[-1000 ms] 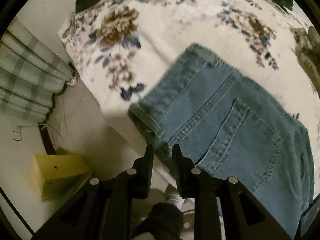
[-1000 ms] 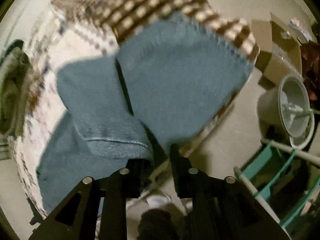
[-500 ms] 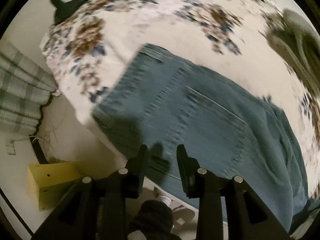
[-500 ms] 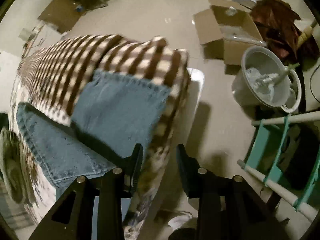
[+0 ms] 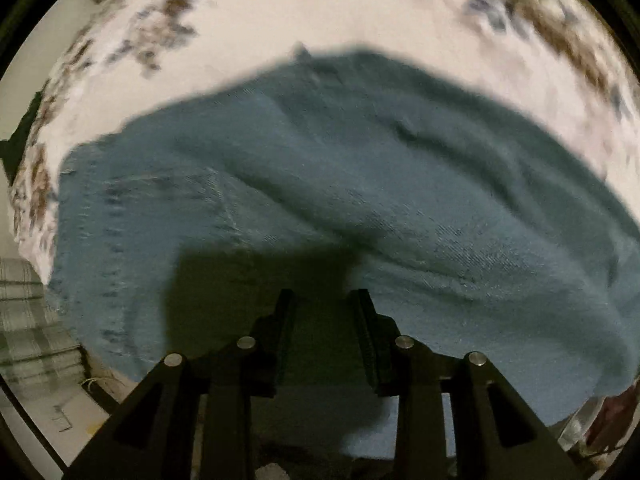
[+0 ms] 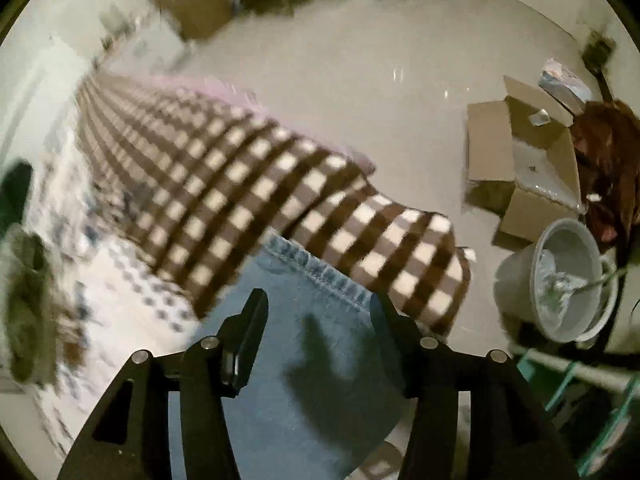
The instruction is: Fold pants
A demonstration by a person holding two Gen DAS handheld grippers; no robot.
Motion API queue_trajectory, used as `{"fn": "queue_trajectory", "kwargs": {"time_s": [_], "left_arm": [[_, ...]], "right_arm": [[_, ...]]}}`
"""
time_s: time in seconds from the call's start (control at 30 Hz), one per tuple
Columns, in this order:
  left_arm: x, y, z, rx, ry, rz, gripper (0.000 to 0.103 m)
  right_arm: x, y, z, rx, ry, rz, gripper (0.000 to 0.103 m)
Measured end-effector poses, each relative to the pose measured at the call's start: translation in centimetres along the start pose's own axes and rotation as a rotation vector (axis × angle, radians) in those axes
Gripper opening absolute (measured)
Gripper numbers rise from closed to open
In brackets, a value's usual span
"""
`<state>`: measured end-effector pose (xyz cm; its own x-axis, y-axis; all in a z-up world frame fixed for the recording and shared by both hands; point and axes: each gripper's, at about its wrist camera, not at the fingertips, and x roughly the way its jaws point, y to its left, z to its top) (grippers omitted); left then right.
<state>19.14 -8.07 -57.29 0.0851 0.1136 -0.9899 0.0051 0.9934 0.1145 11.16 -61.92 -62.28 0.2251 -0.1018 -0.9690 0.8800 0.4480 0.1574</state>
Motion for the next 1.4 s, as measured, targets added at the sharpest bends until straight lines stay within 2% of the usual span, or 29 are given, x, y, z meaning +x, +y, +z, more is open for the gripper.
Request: {"fn": "queue_trajectory", "kwargs": {"time_s": [0.07, 0.13, 0.2, 0.27, 0.33, 0.37, 0.4, 0.47, 0.57, 0.6, 0.67, 0.77, 0.87, 0.93, 0.97, 1.07, 1.13, 1.3, 1.4], "left_arm": [[0.7, -0.2, -0.2, 0.009, -0.003, 0.003, 0.028], [0.6, -0.2, -0.4, 0.014, -0.009, 0.000, 0.029], [0.5, -0.1, -0.7, 0.024, -0.011, -0.004, 0.029], [0.4, 0.1, -0.8, 0.024, -0.003, -0.008, 0.029], [0.2, 0.5, -0.9, 0.022, 0.012, -0.009, 0.030], [0.2, 0.8, -0.8, 0.020, 0.017, -0.009, 0.030], [0.1, 1.0, -0.9, 0.014, 0.021, -0.008, 0.030], [0.0, 1.4, -1.0, 0.003, 0.027, -0.007, 0.030], [0.0, 2.4, -0.3, -0.009, 0.022, -0.001, 0.030], [0.1, 2.6, -0.4, -0.011, 0.022, -0.001, 0.030], [0.4, 2.9, -0.5, -0.017, 0.019, -0.002, 0.030], [0.5, 2.9, -0.7, -0.015, 0.012, 0.008, 0.030], [0.6, 2.4, -1.0, -0.022, 0.009, 0.007, 0.030], [0.8, 2.5, -1.2, -0.024, 0.008, -0.002, 0.031], [0.8, 2.5, -1.1, -0.022, 0.008, -0.005, 0.031], [1.3, 3.2, -1.4, -0.026, -0.003, -0.015, 0.032], [1.5, 3.6, -1.8, -0.035, -0.016, -0.013, 0.033], [1.6, 2.9, -2.7, -0.055, -0.036, 0.015, 0.033], [1.7, 2.8, -2.7, -0.062, -0.023, 0.031, 0.033]], "right_arm": [[3.1, 0.4, 1.2, -0.052, 0.086, -0.067, 0.056], [5.0, 0.6, 1.8, -0.085, 0.121, -0.066, 0.056], [5.7, 1.2, 2.4, -0.131, 0.124, -0.072, 0.056], [6.1, 2.2, 2.8, -0.186, 0.105, -0.041, 0.055], [6.6, 3.2, 2.8, -0.231, 0.112, -0.005, 0.028], [6.6, 3.7, 2.6, -0.264, 0.094, -0.046, 0.019], [6.1, 4.4, 2.4, -0.313, 0.058, -0.062, 0.014], [4.6, 5.0, 2.2, -0.342, -0.013, -0.069, 0.012], [1.5, 5.1, 2.1, -0.315, -0.129, -0.043, 0.011], [0.2, 5.0, 2.3, -0.312, -0.181, -0.035, 0.011], [-0.8, 5.0, 2.8, -0.293, -0.219, -0.013, 0.011], [1.7, 4.4, 2.7, -0.258, -0.128, -0.043, 0.011], [5.0, 3.3, 3.2, -0.221, -0.038, -0.022, 0.014], [6.4, 2.4, 3.5, -0.182, 0.031, -0.011, 0.033], [6.5, 2.0, 3.8, -0.160, 0.049, -0.007, 0.047], [4.6, -0.4, 4.0, -0.083, 0.033, 0.037, 0.052], [3.6, -1.9, 3.9, -0.067, 0.028, 0.037, 0.052], [4.9, -6.4, 1.7, 0.034, 0.157, 0.021, 0.053], [6.0, -8.8, -0.1, 0.154, 0.200, 0.099, 0.052]]}}
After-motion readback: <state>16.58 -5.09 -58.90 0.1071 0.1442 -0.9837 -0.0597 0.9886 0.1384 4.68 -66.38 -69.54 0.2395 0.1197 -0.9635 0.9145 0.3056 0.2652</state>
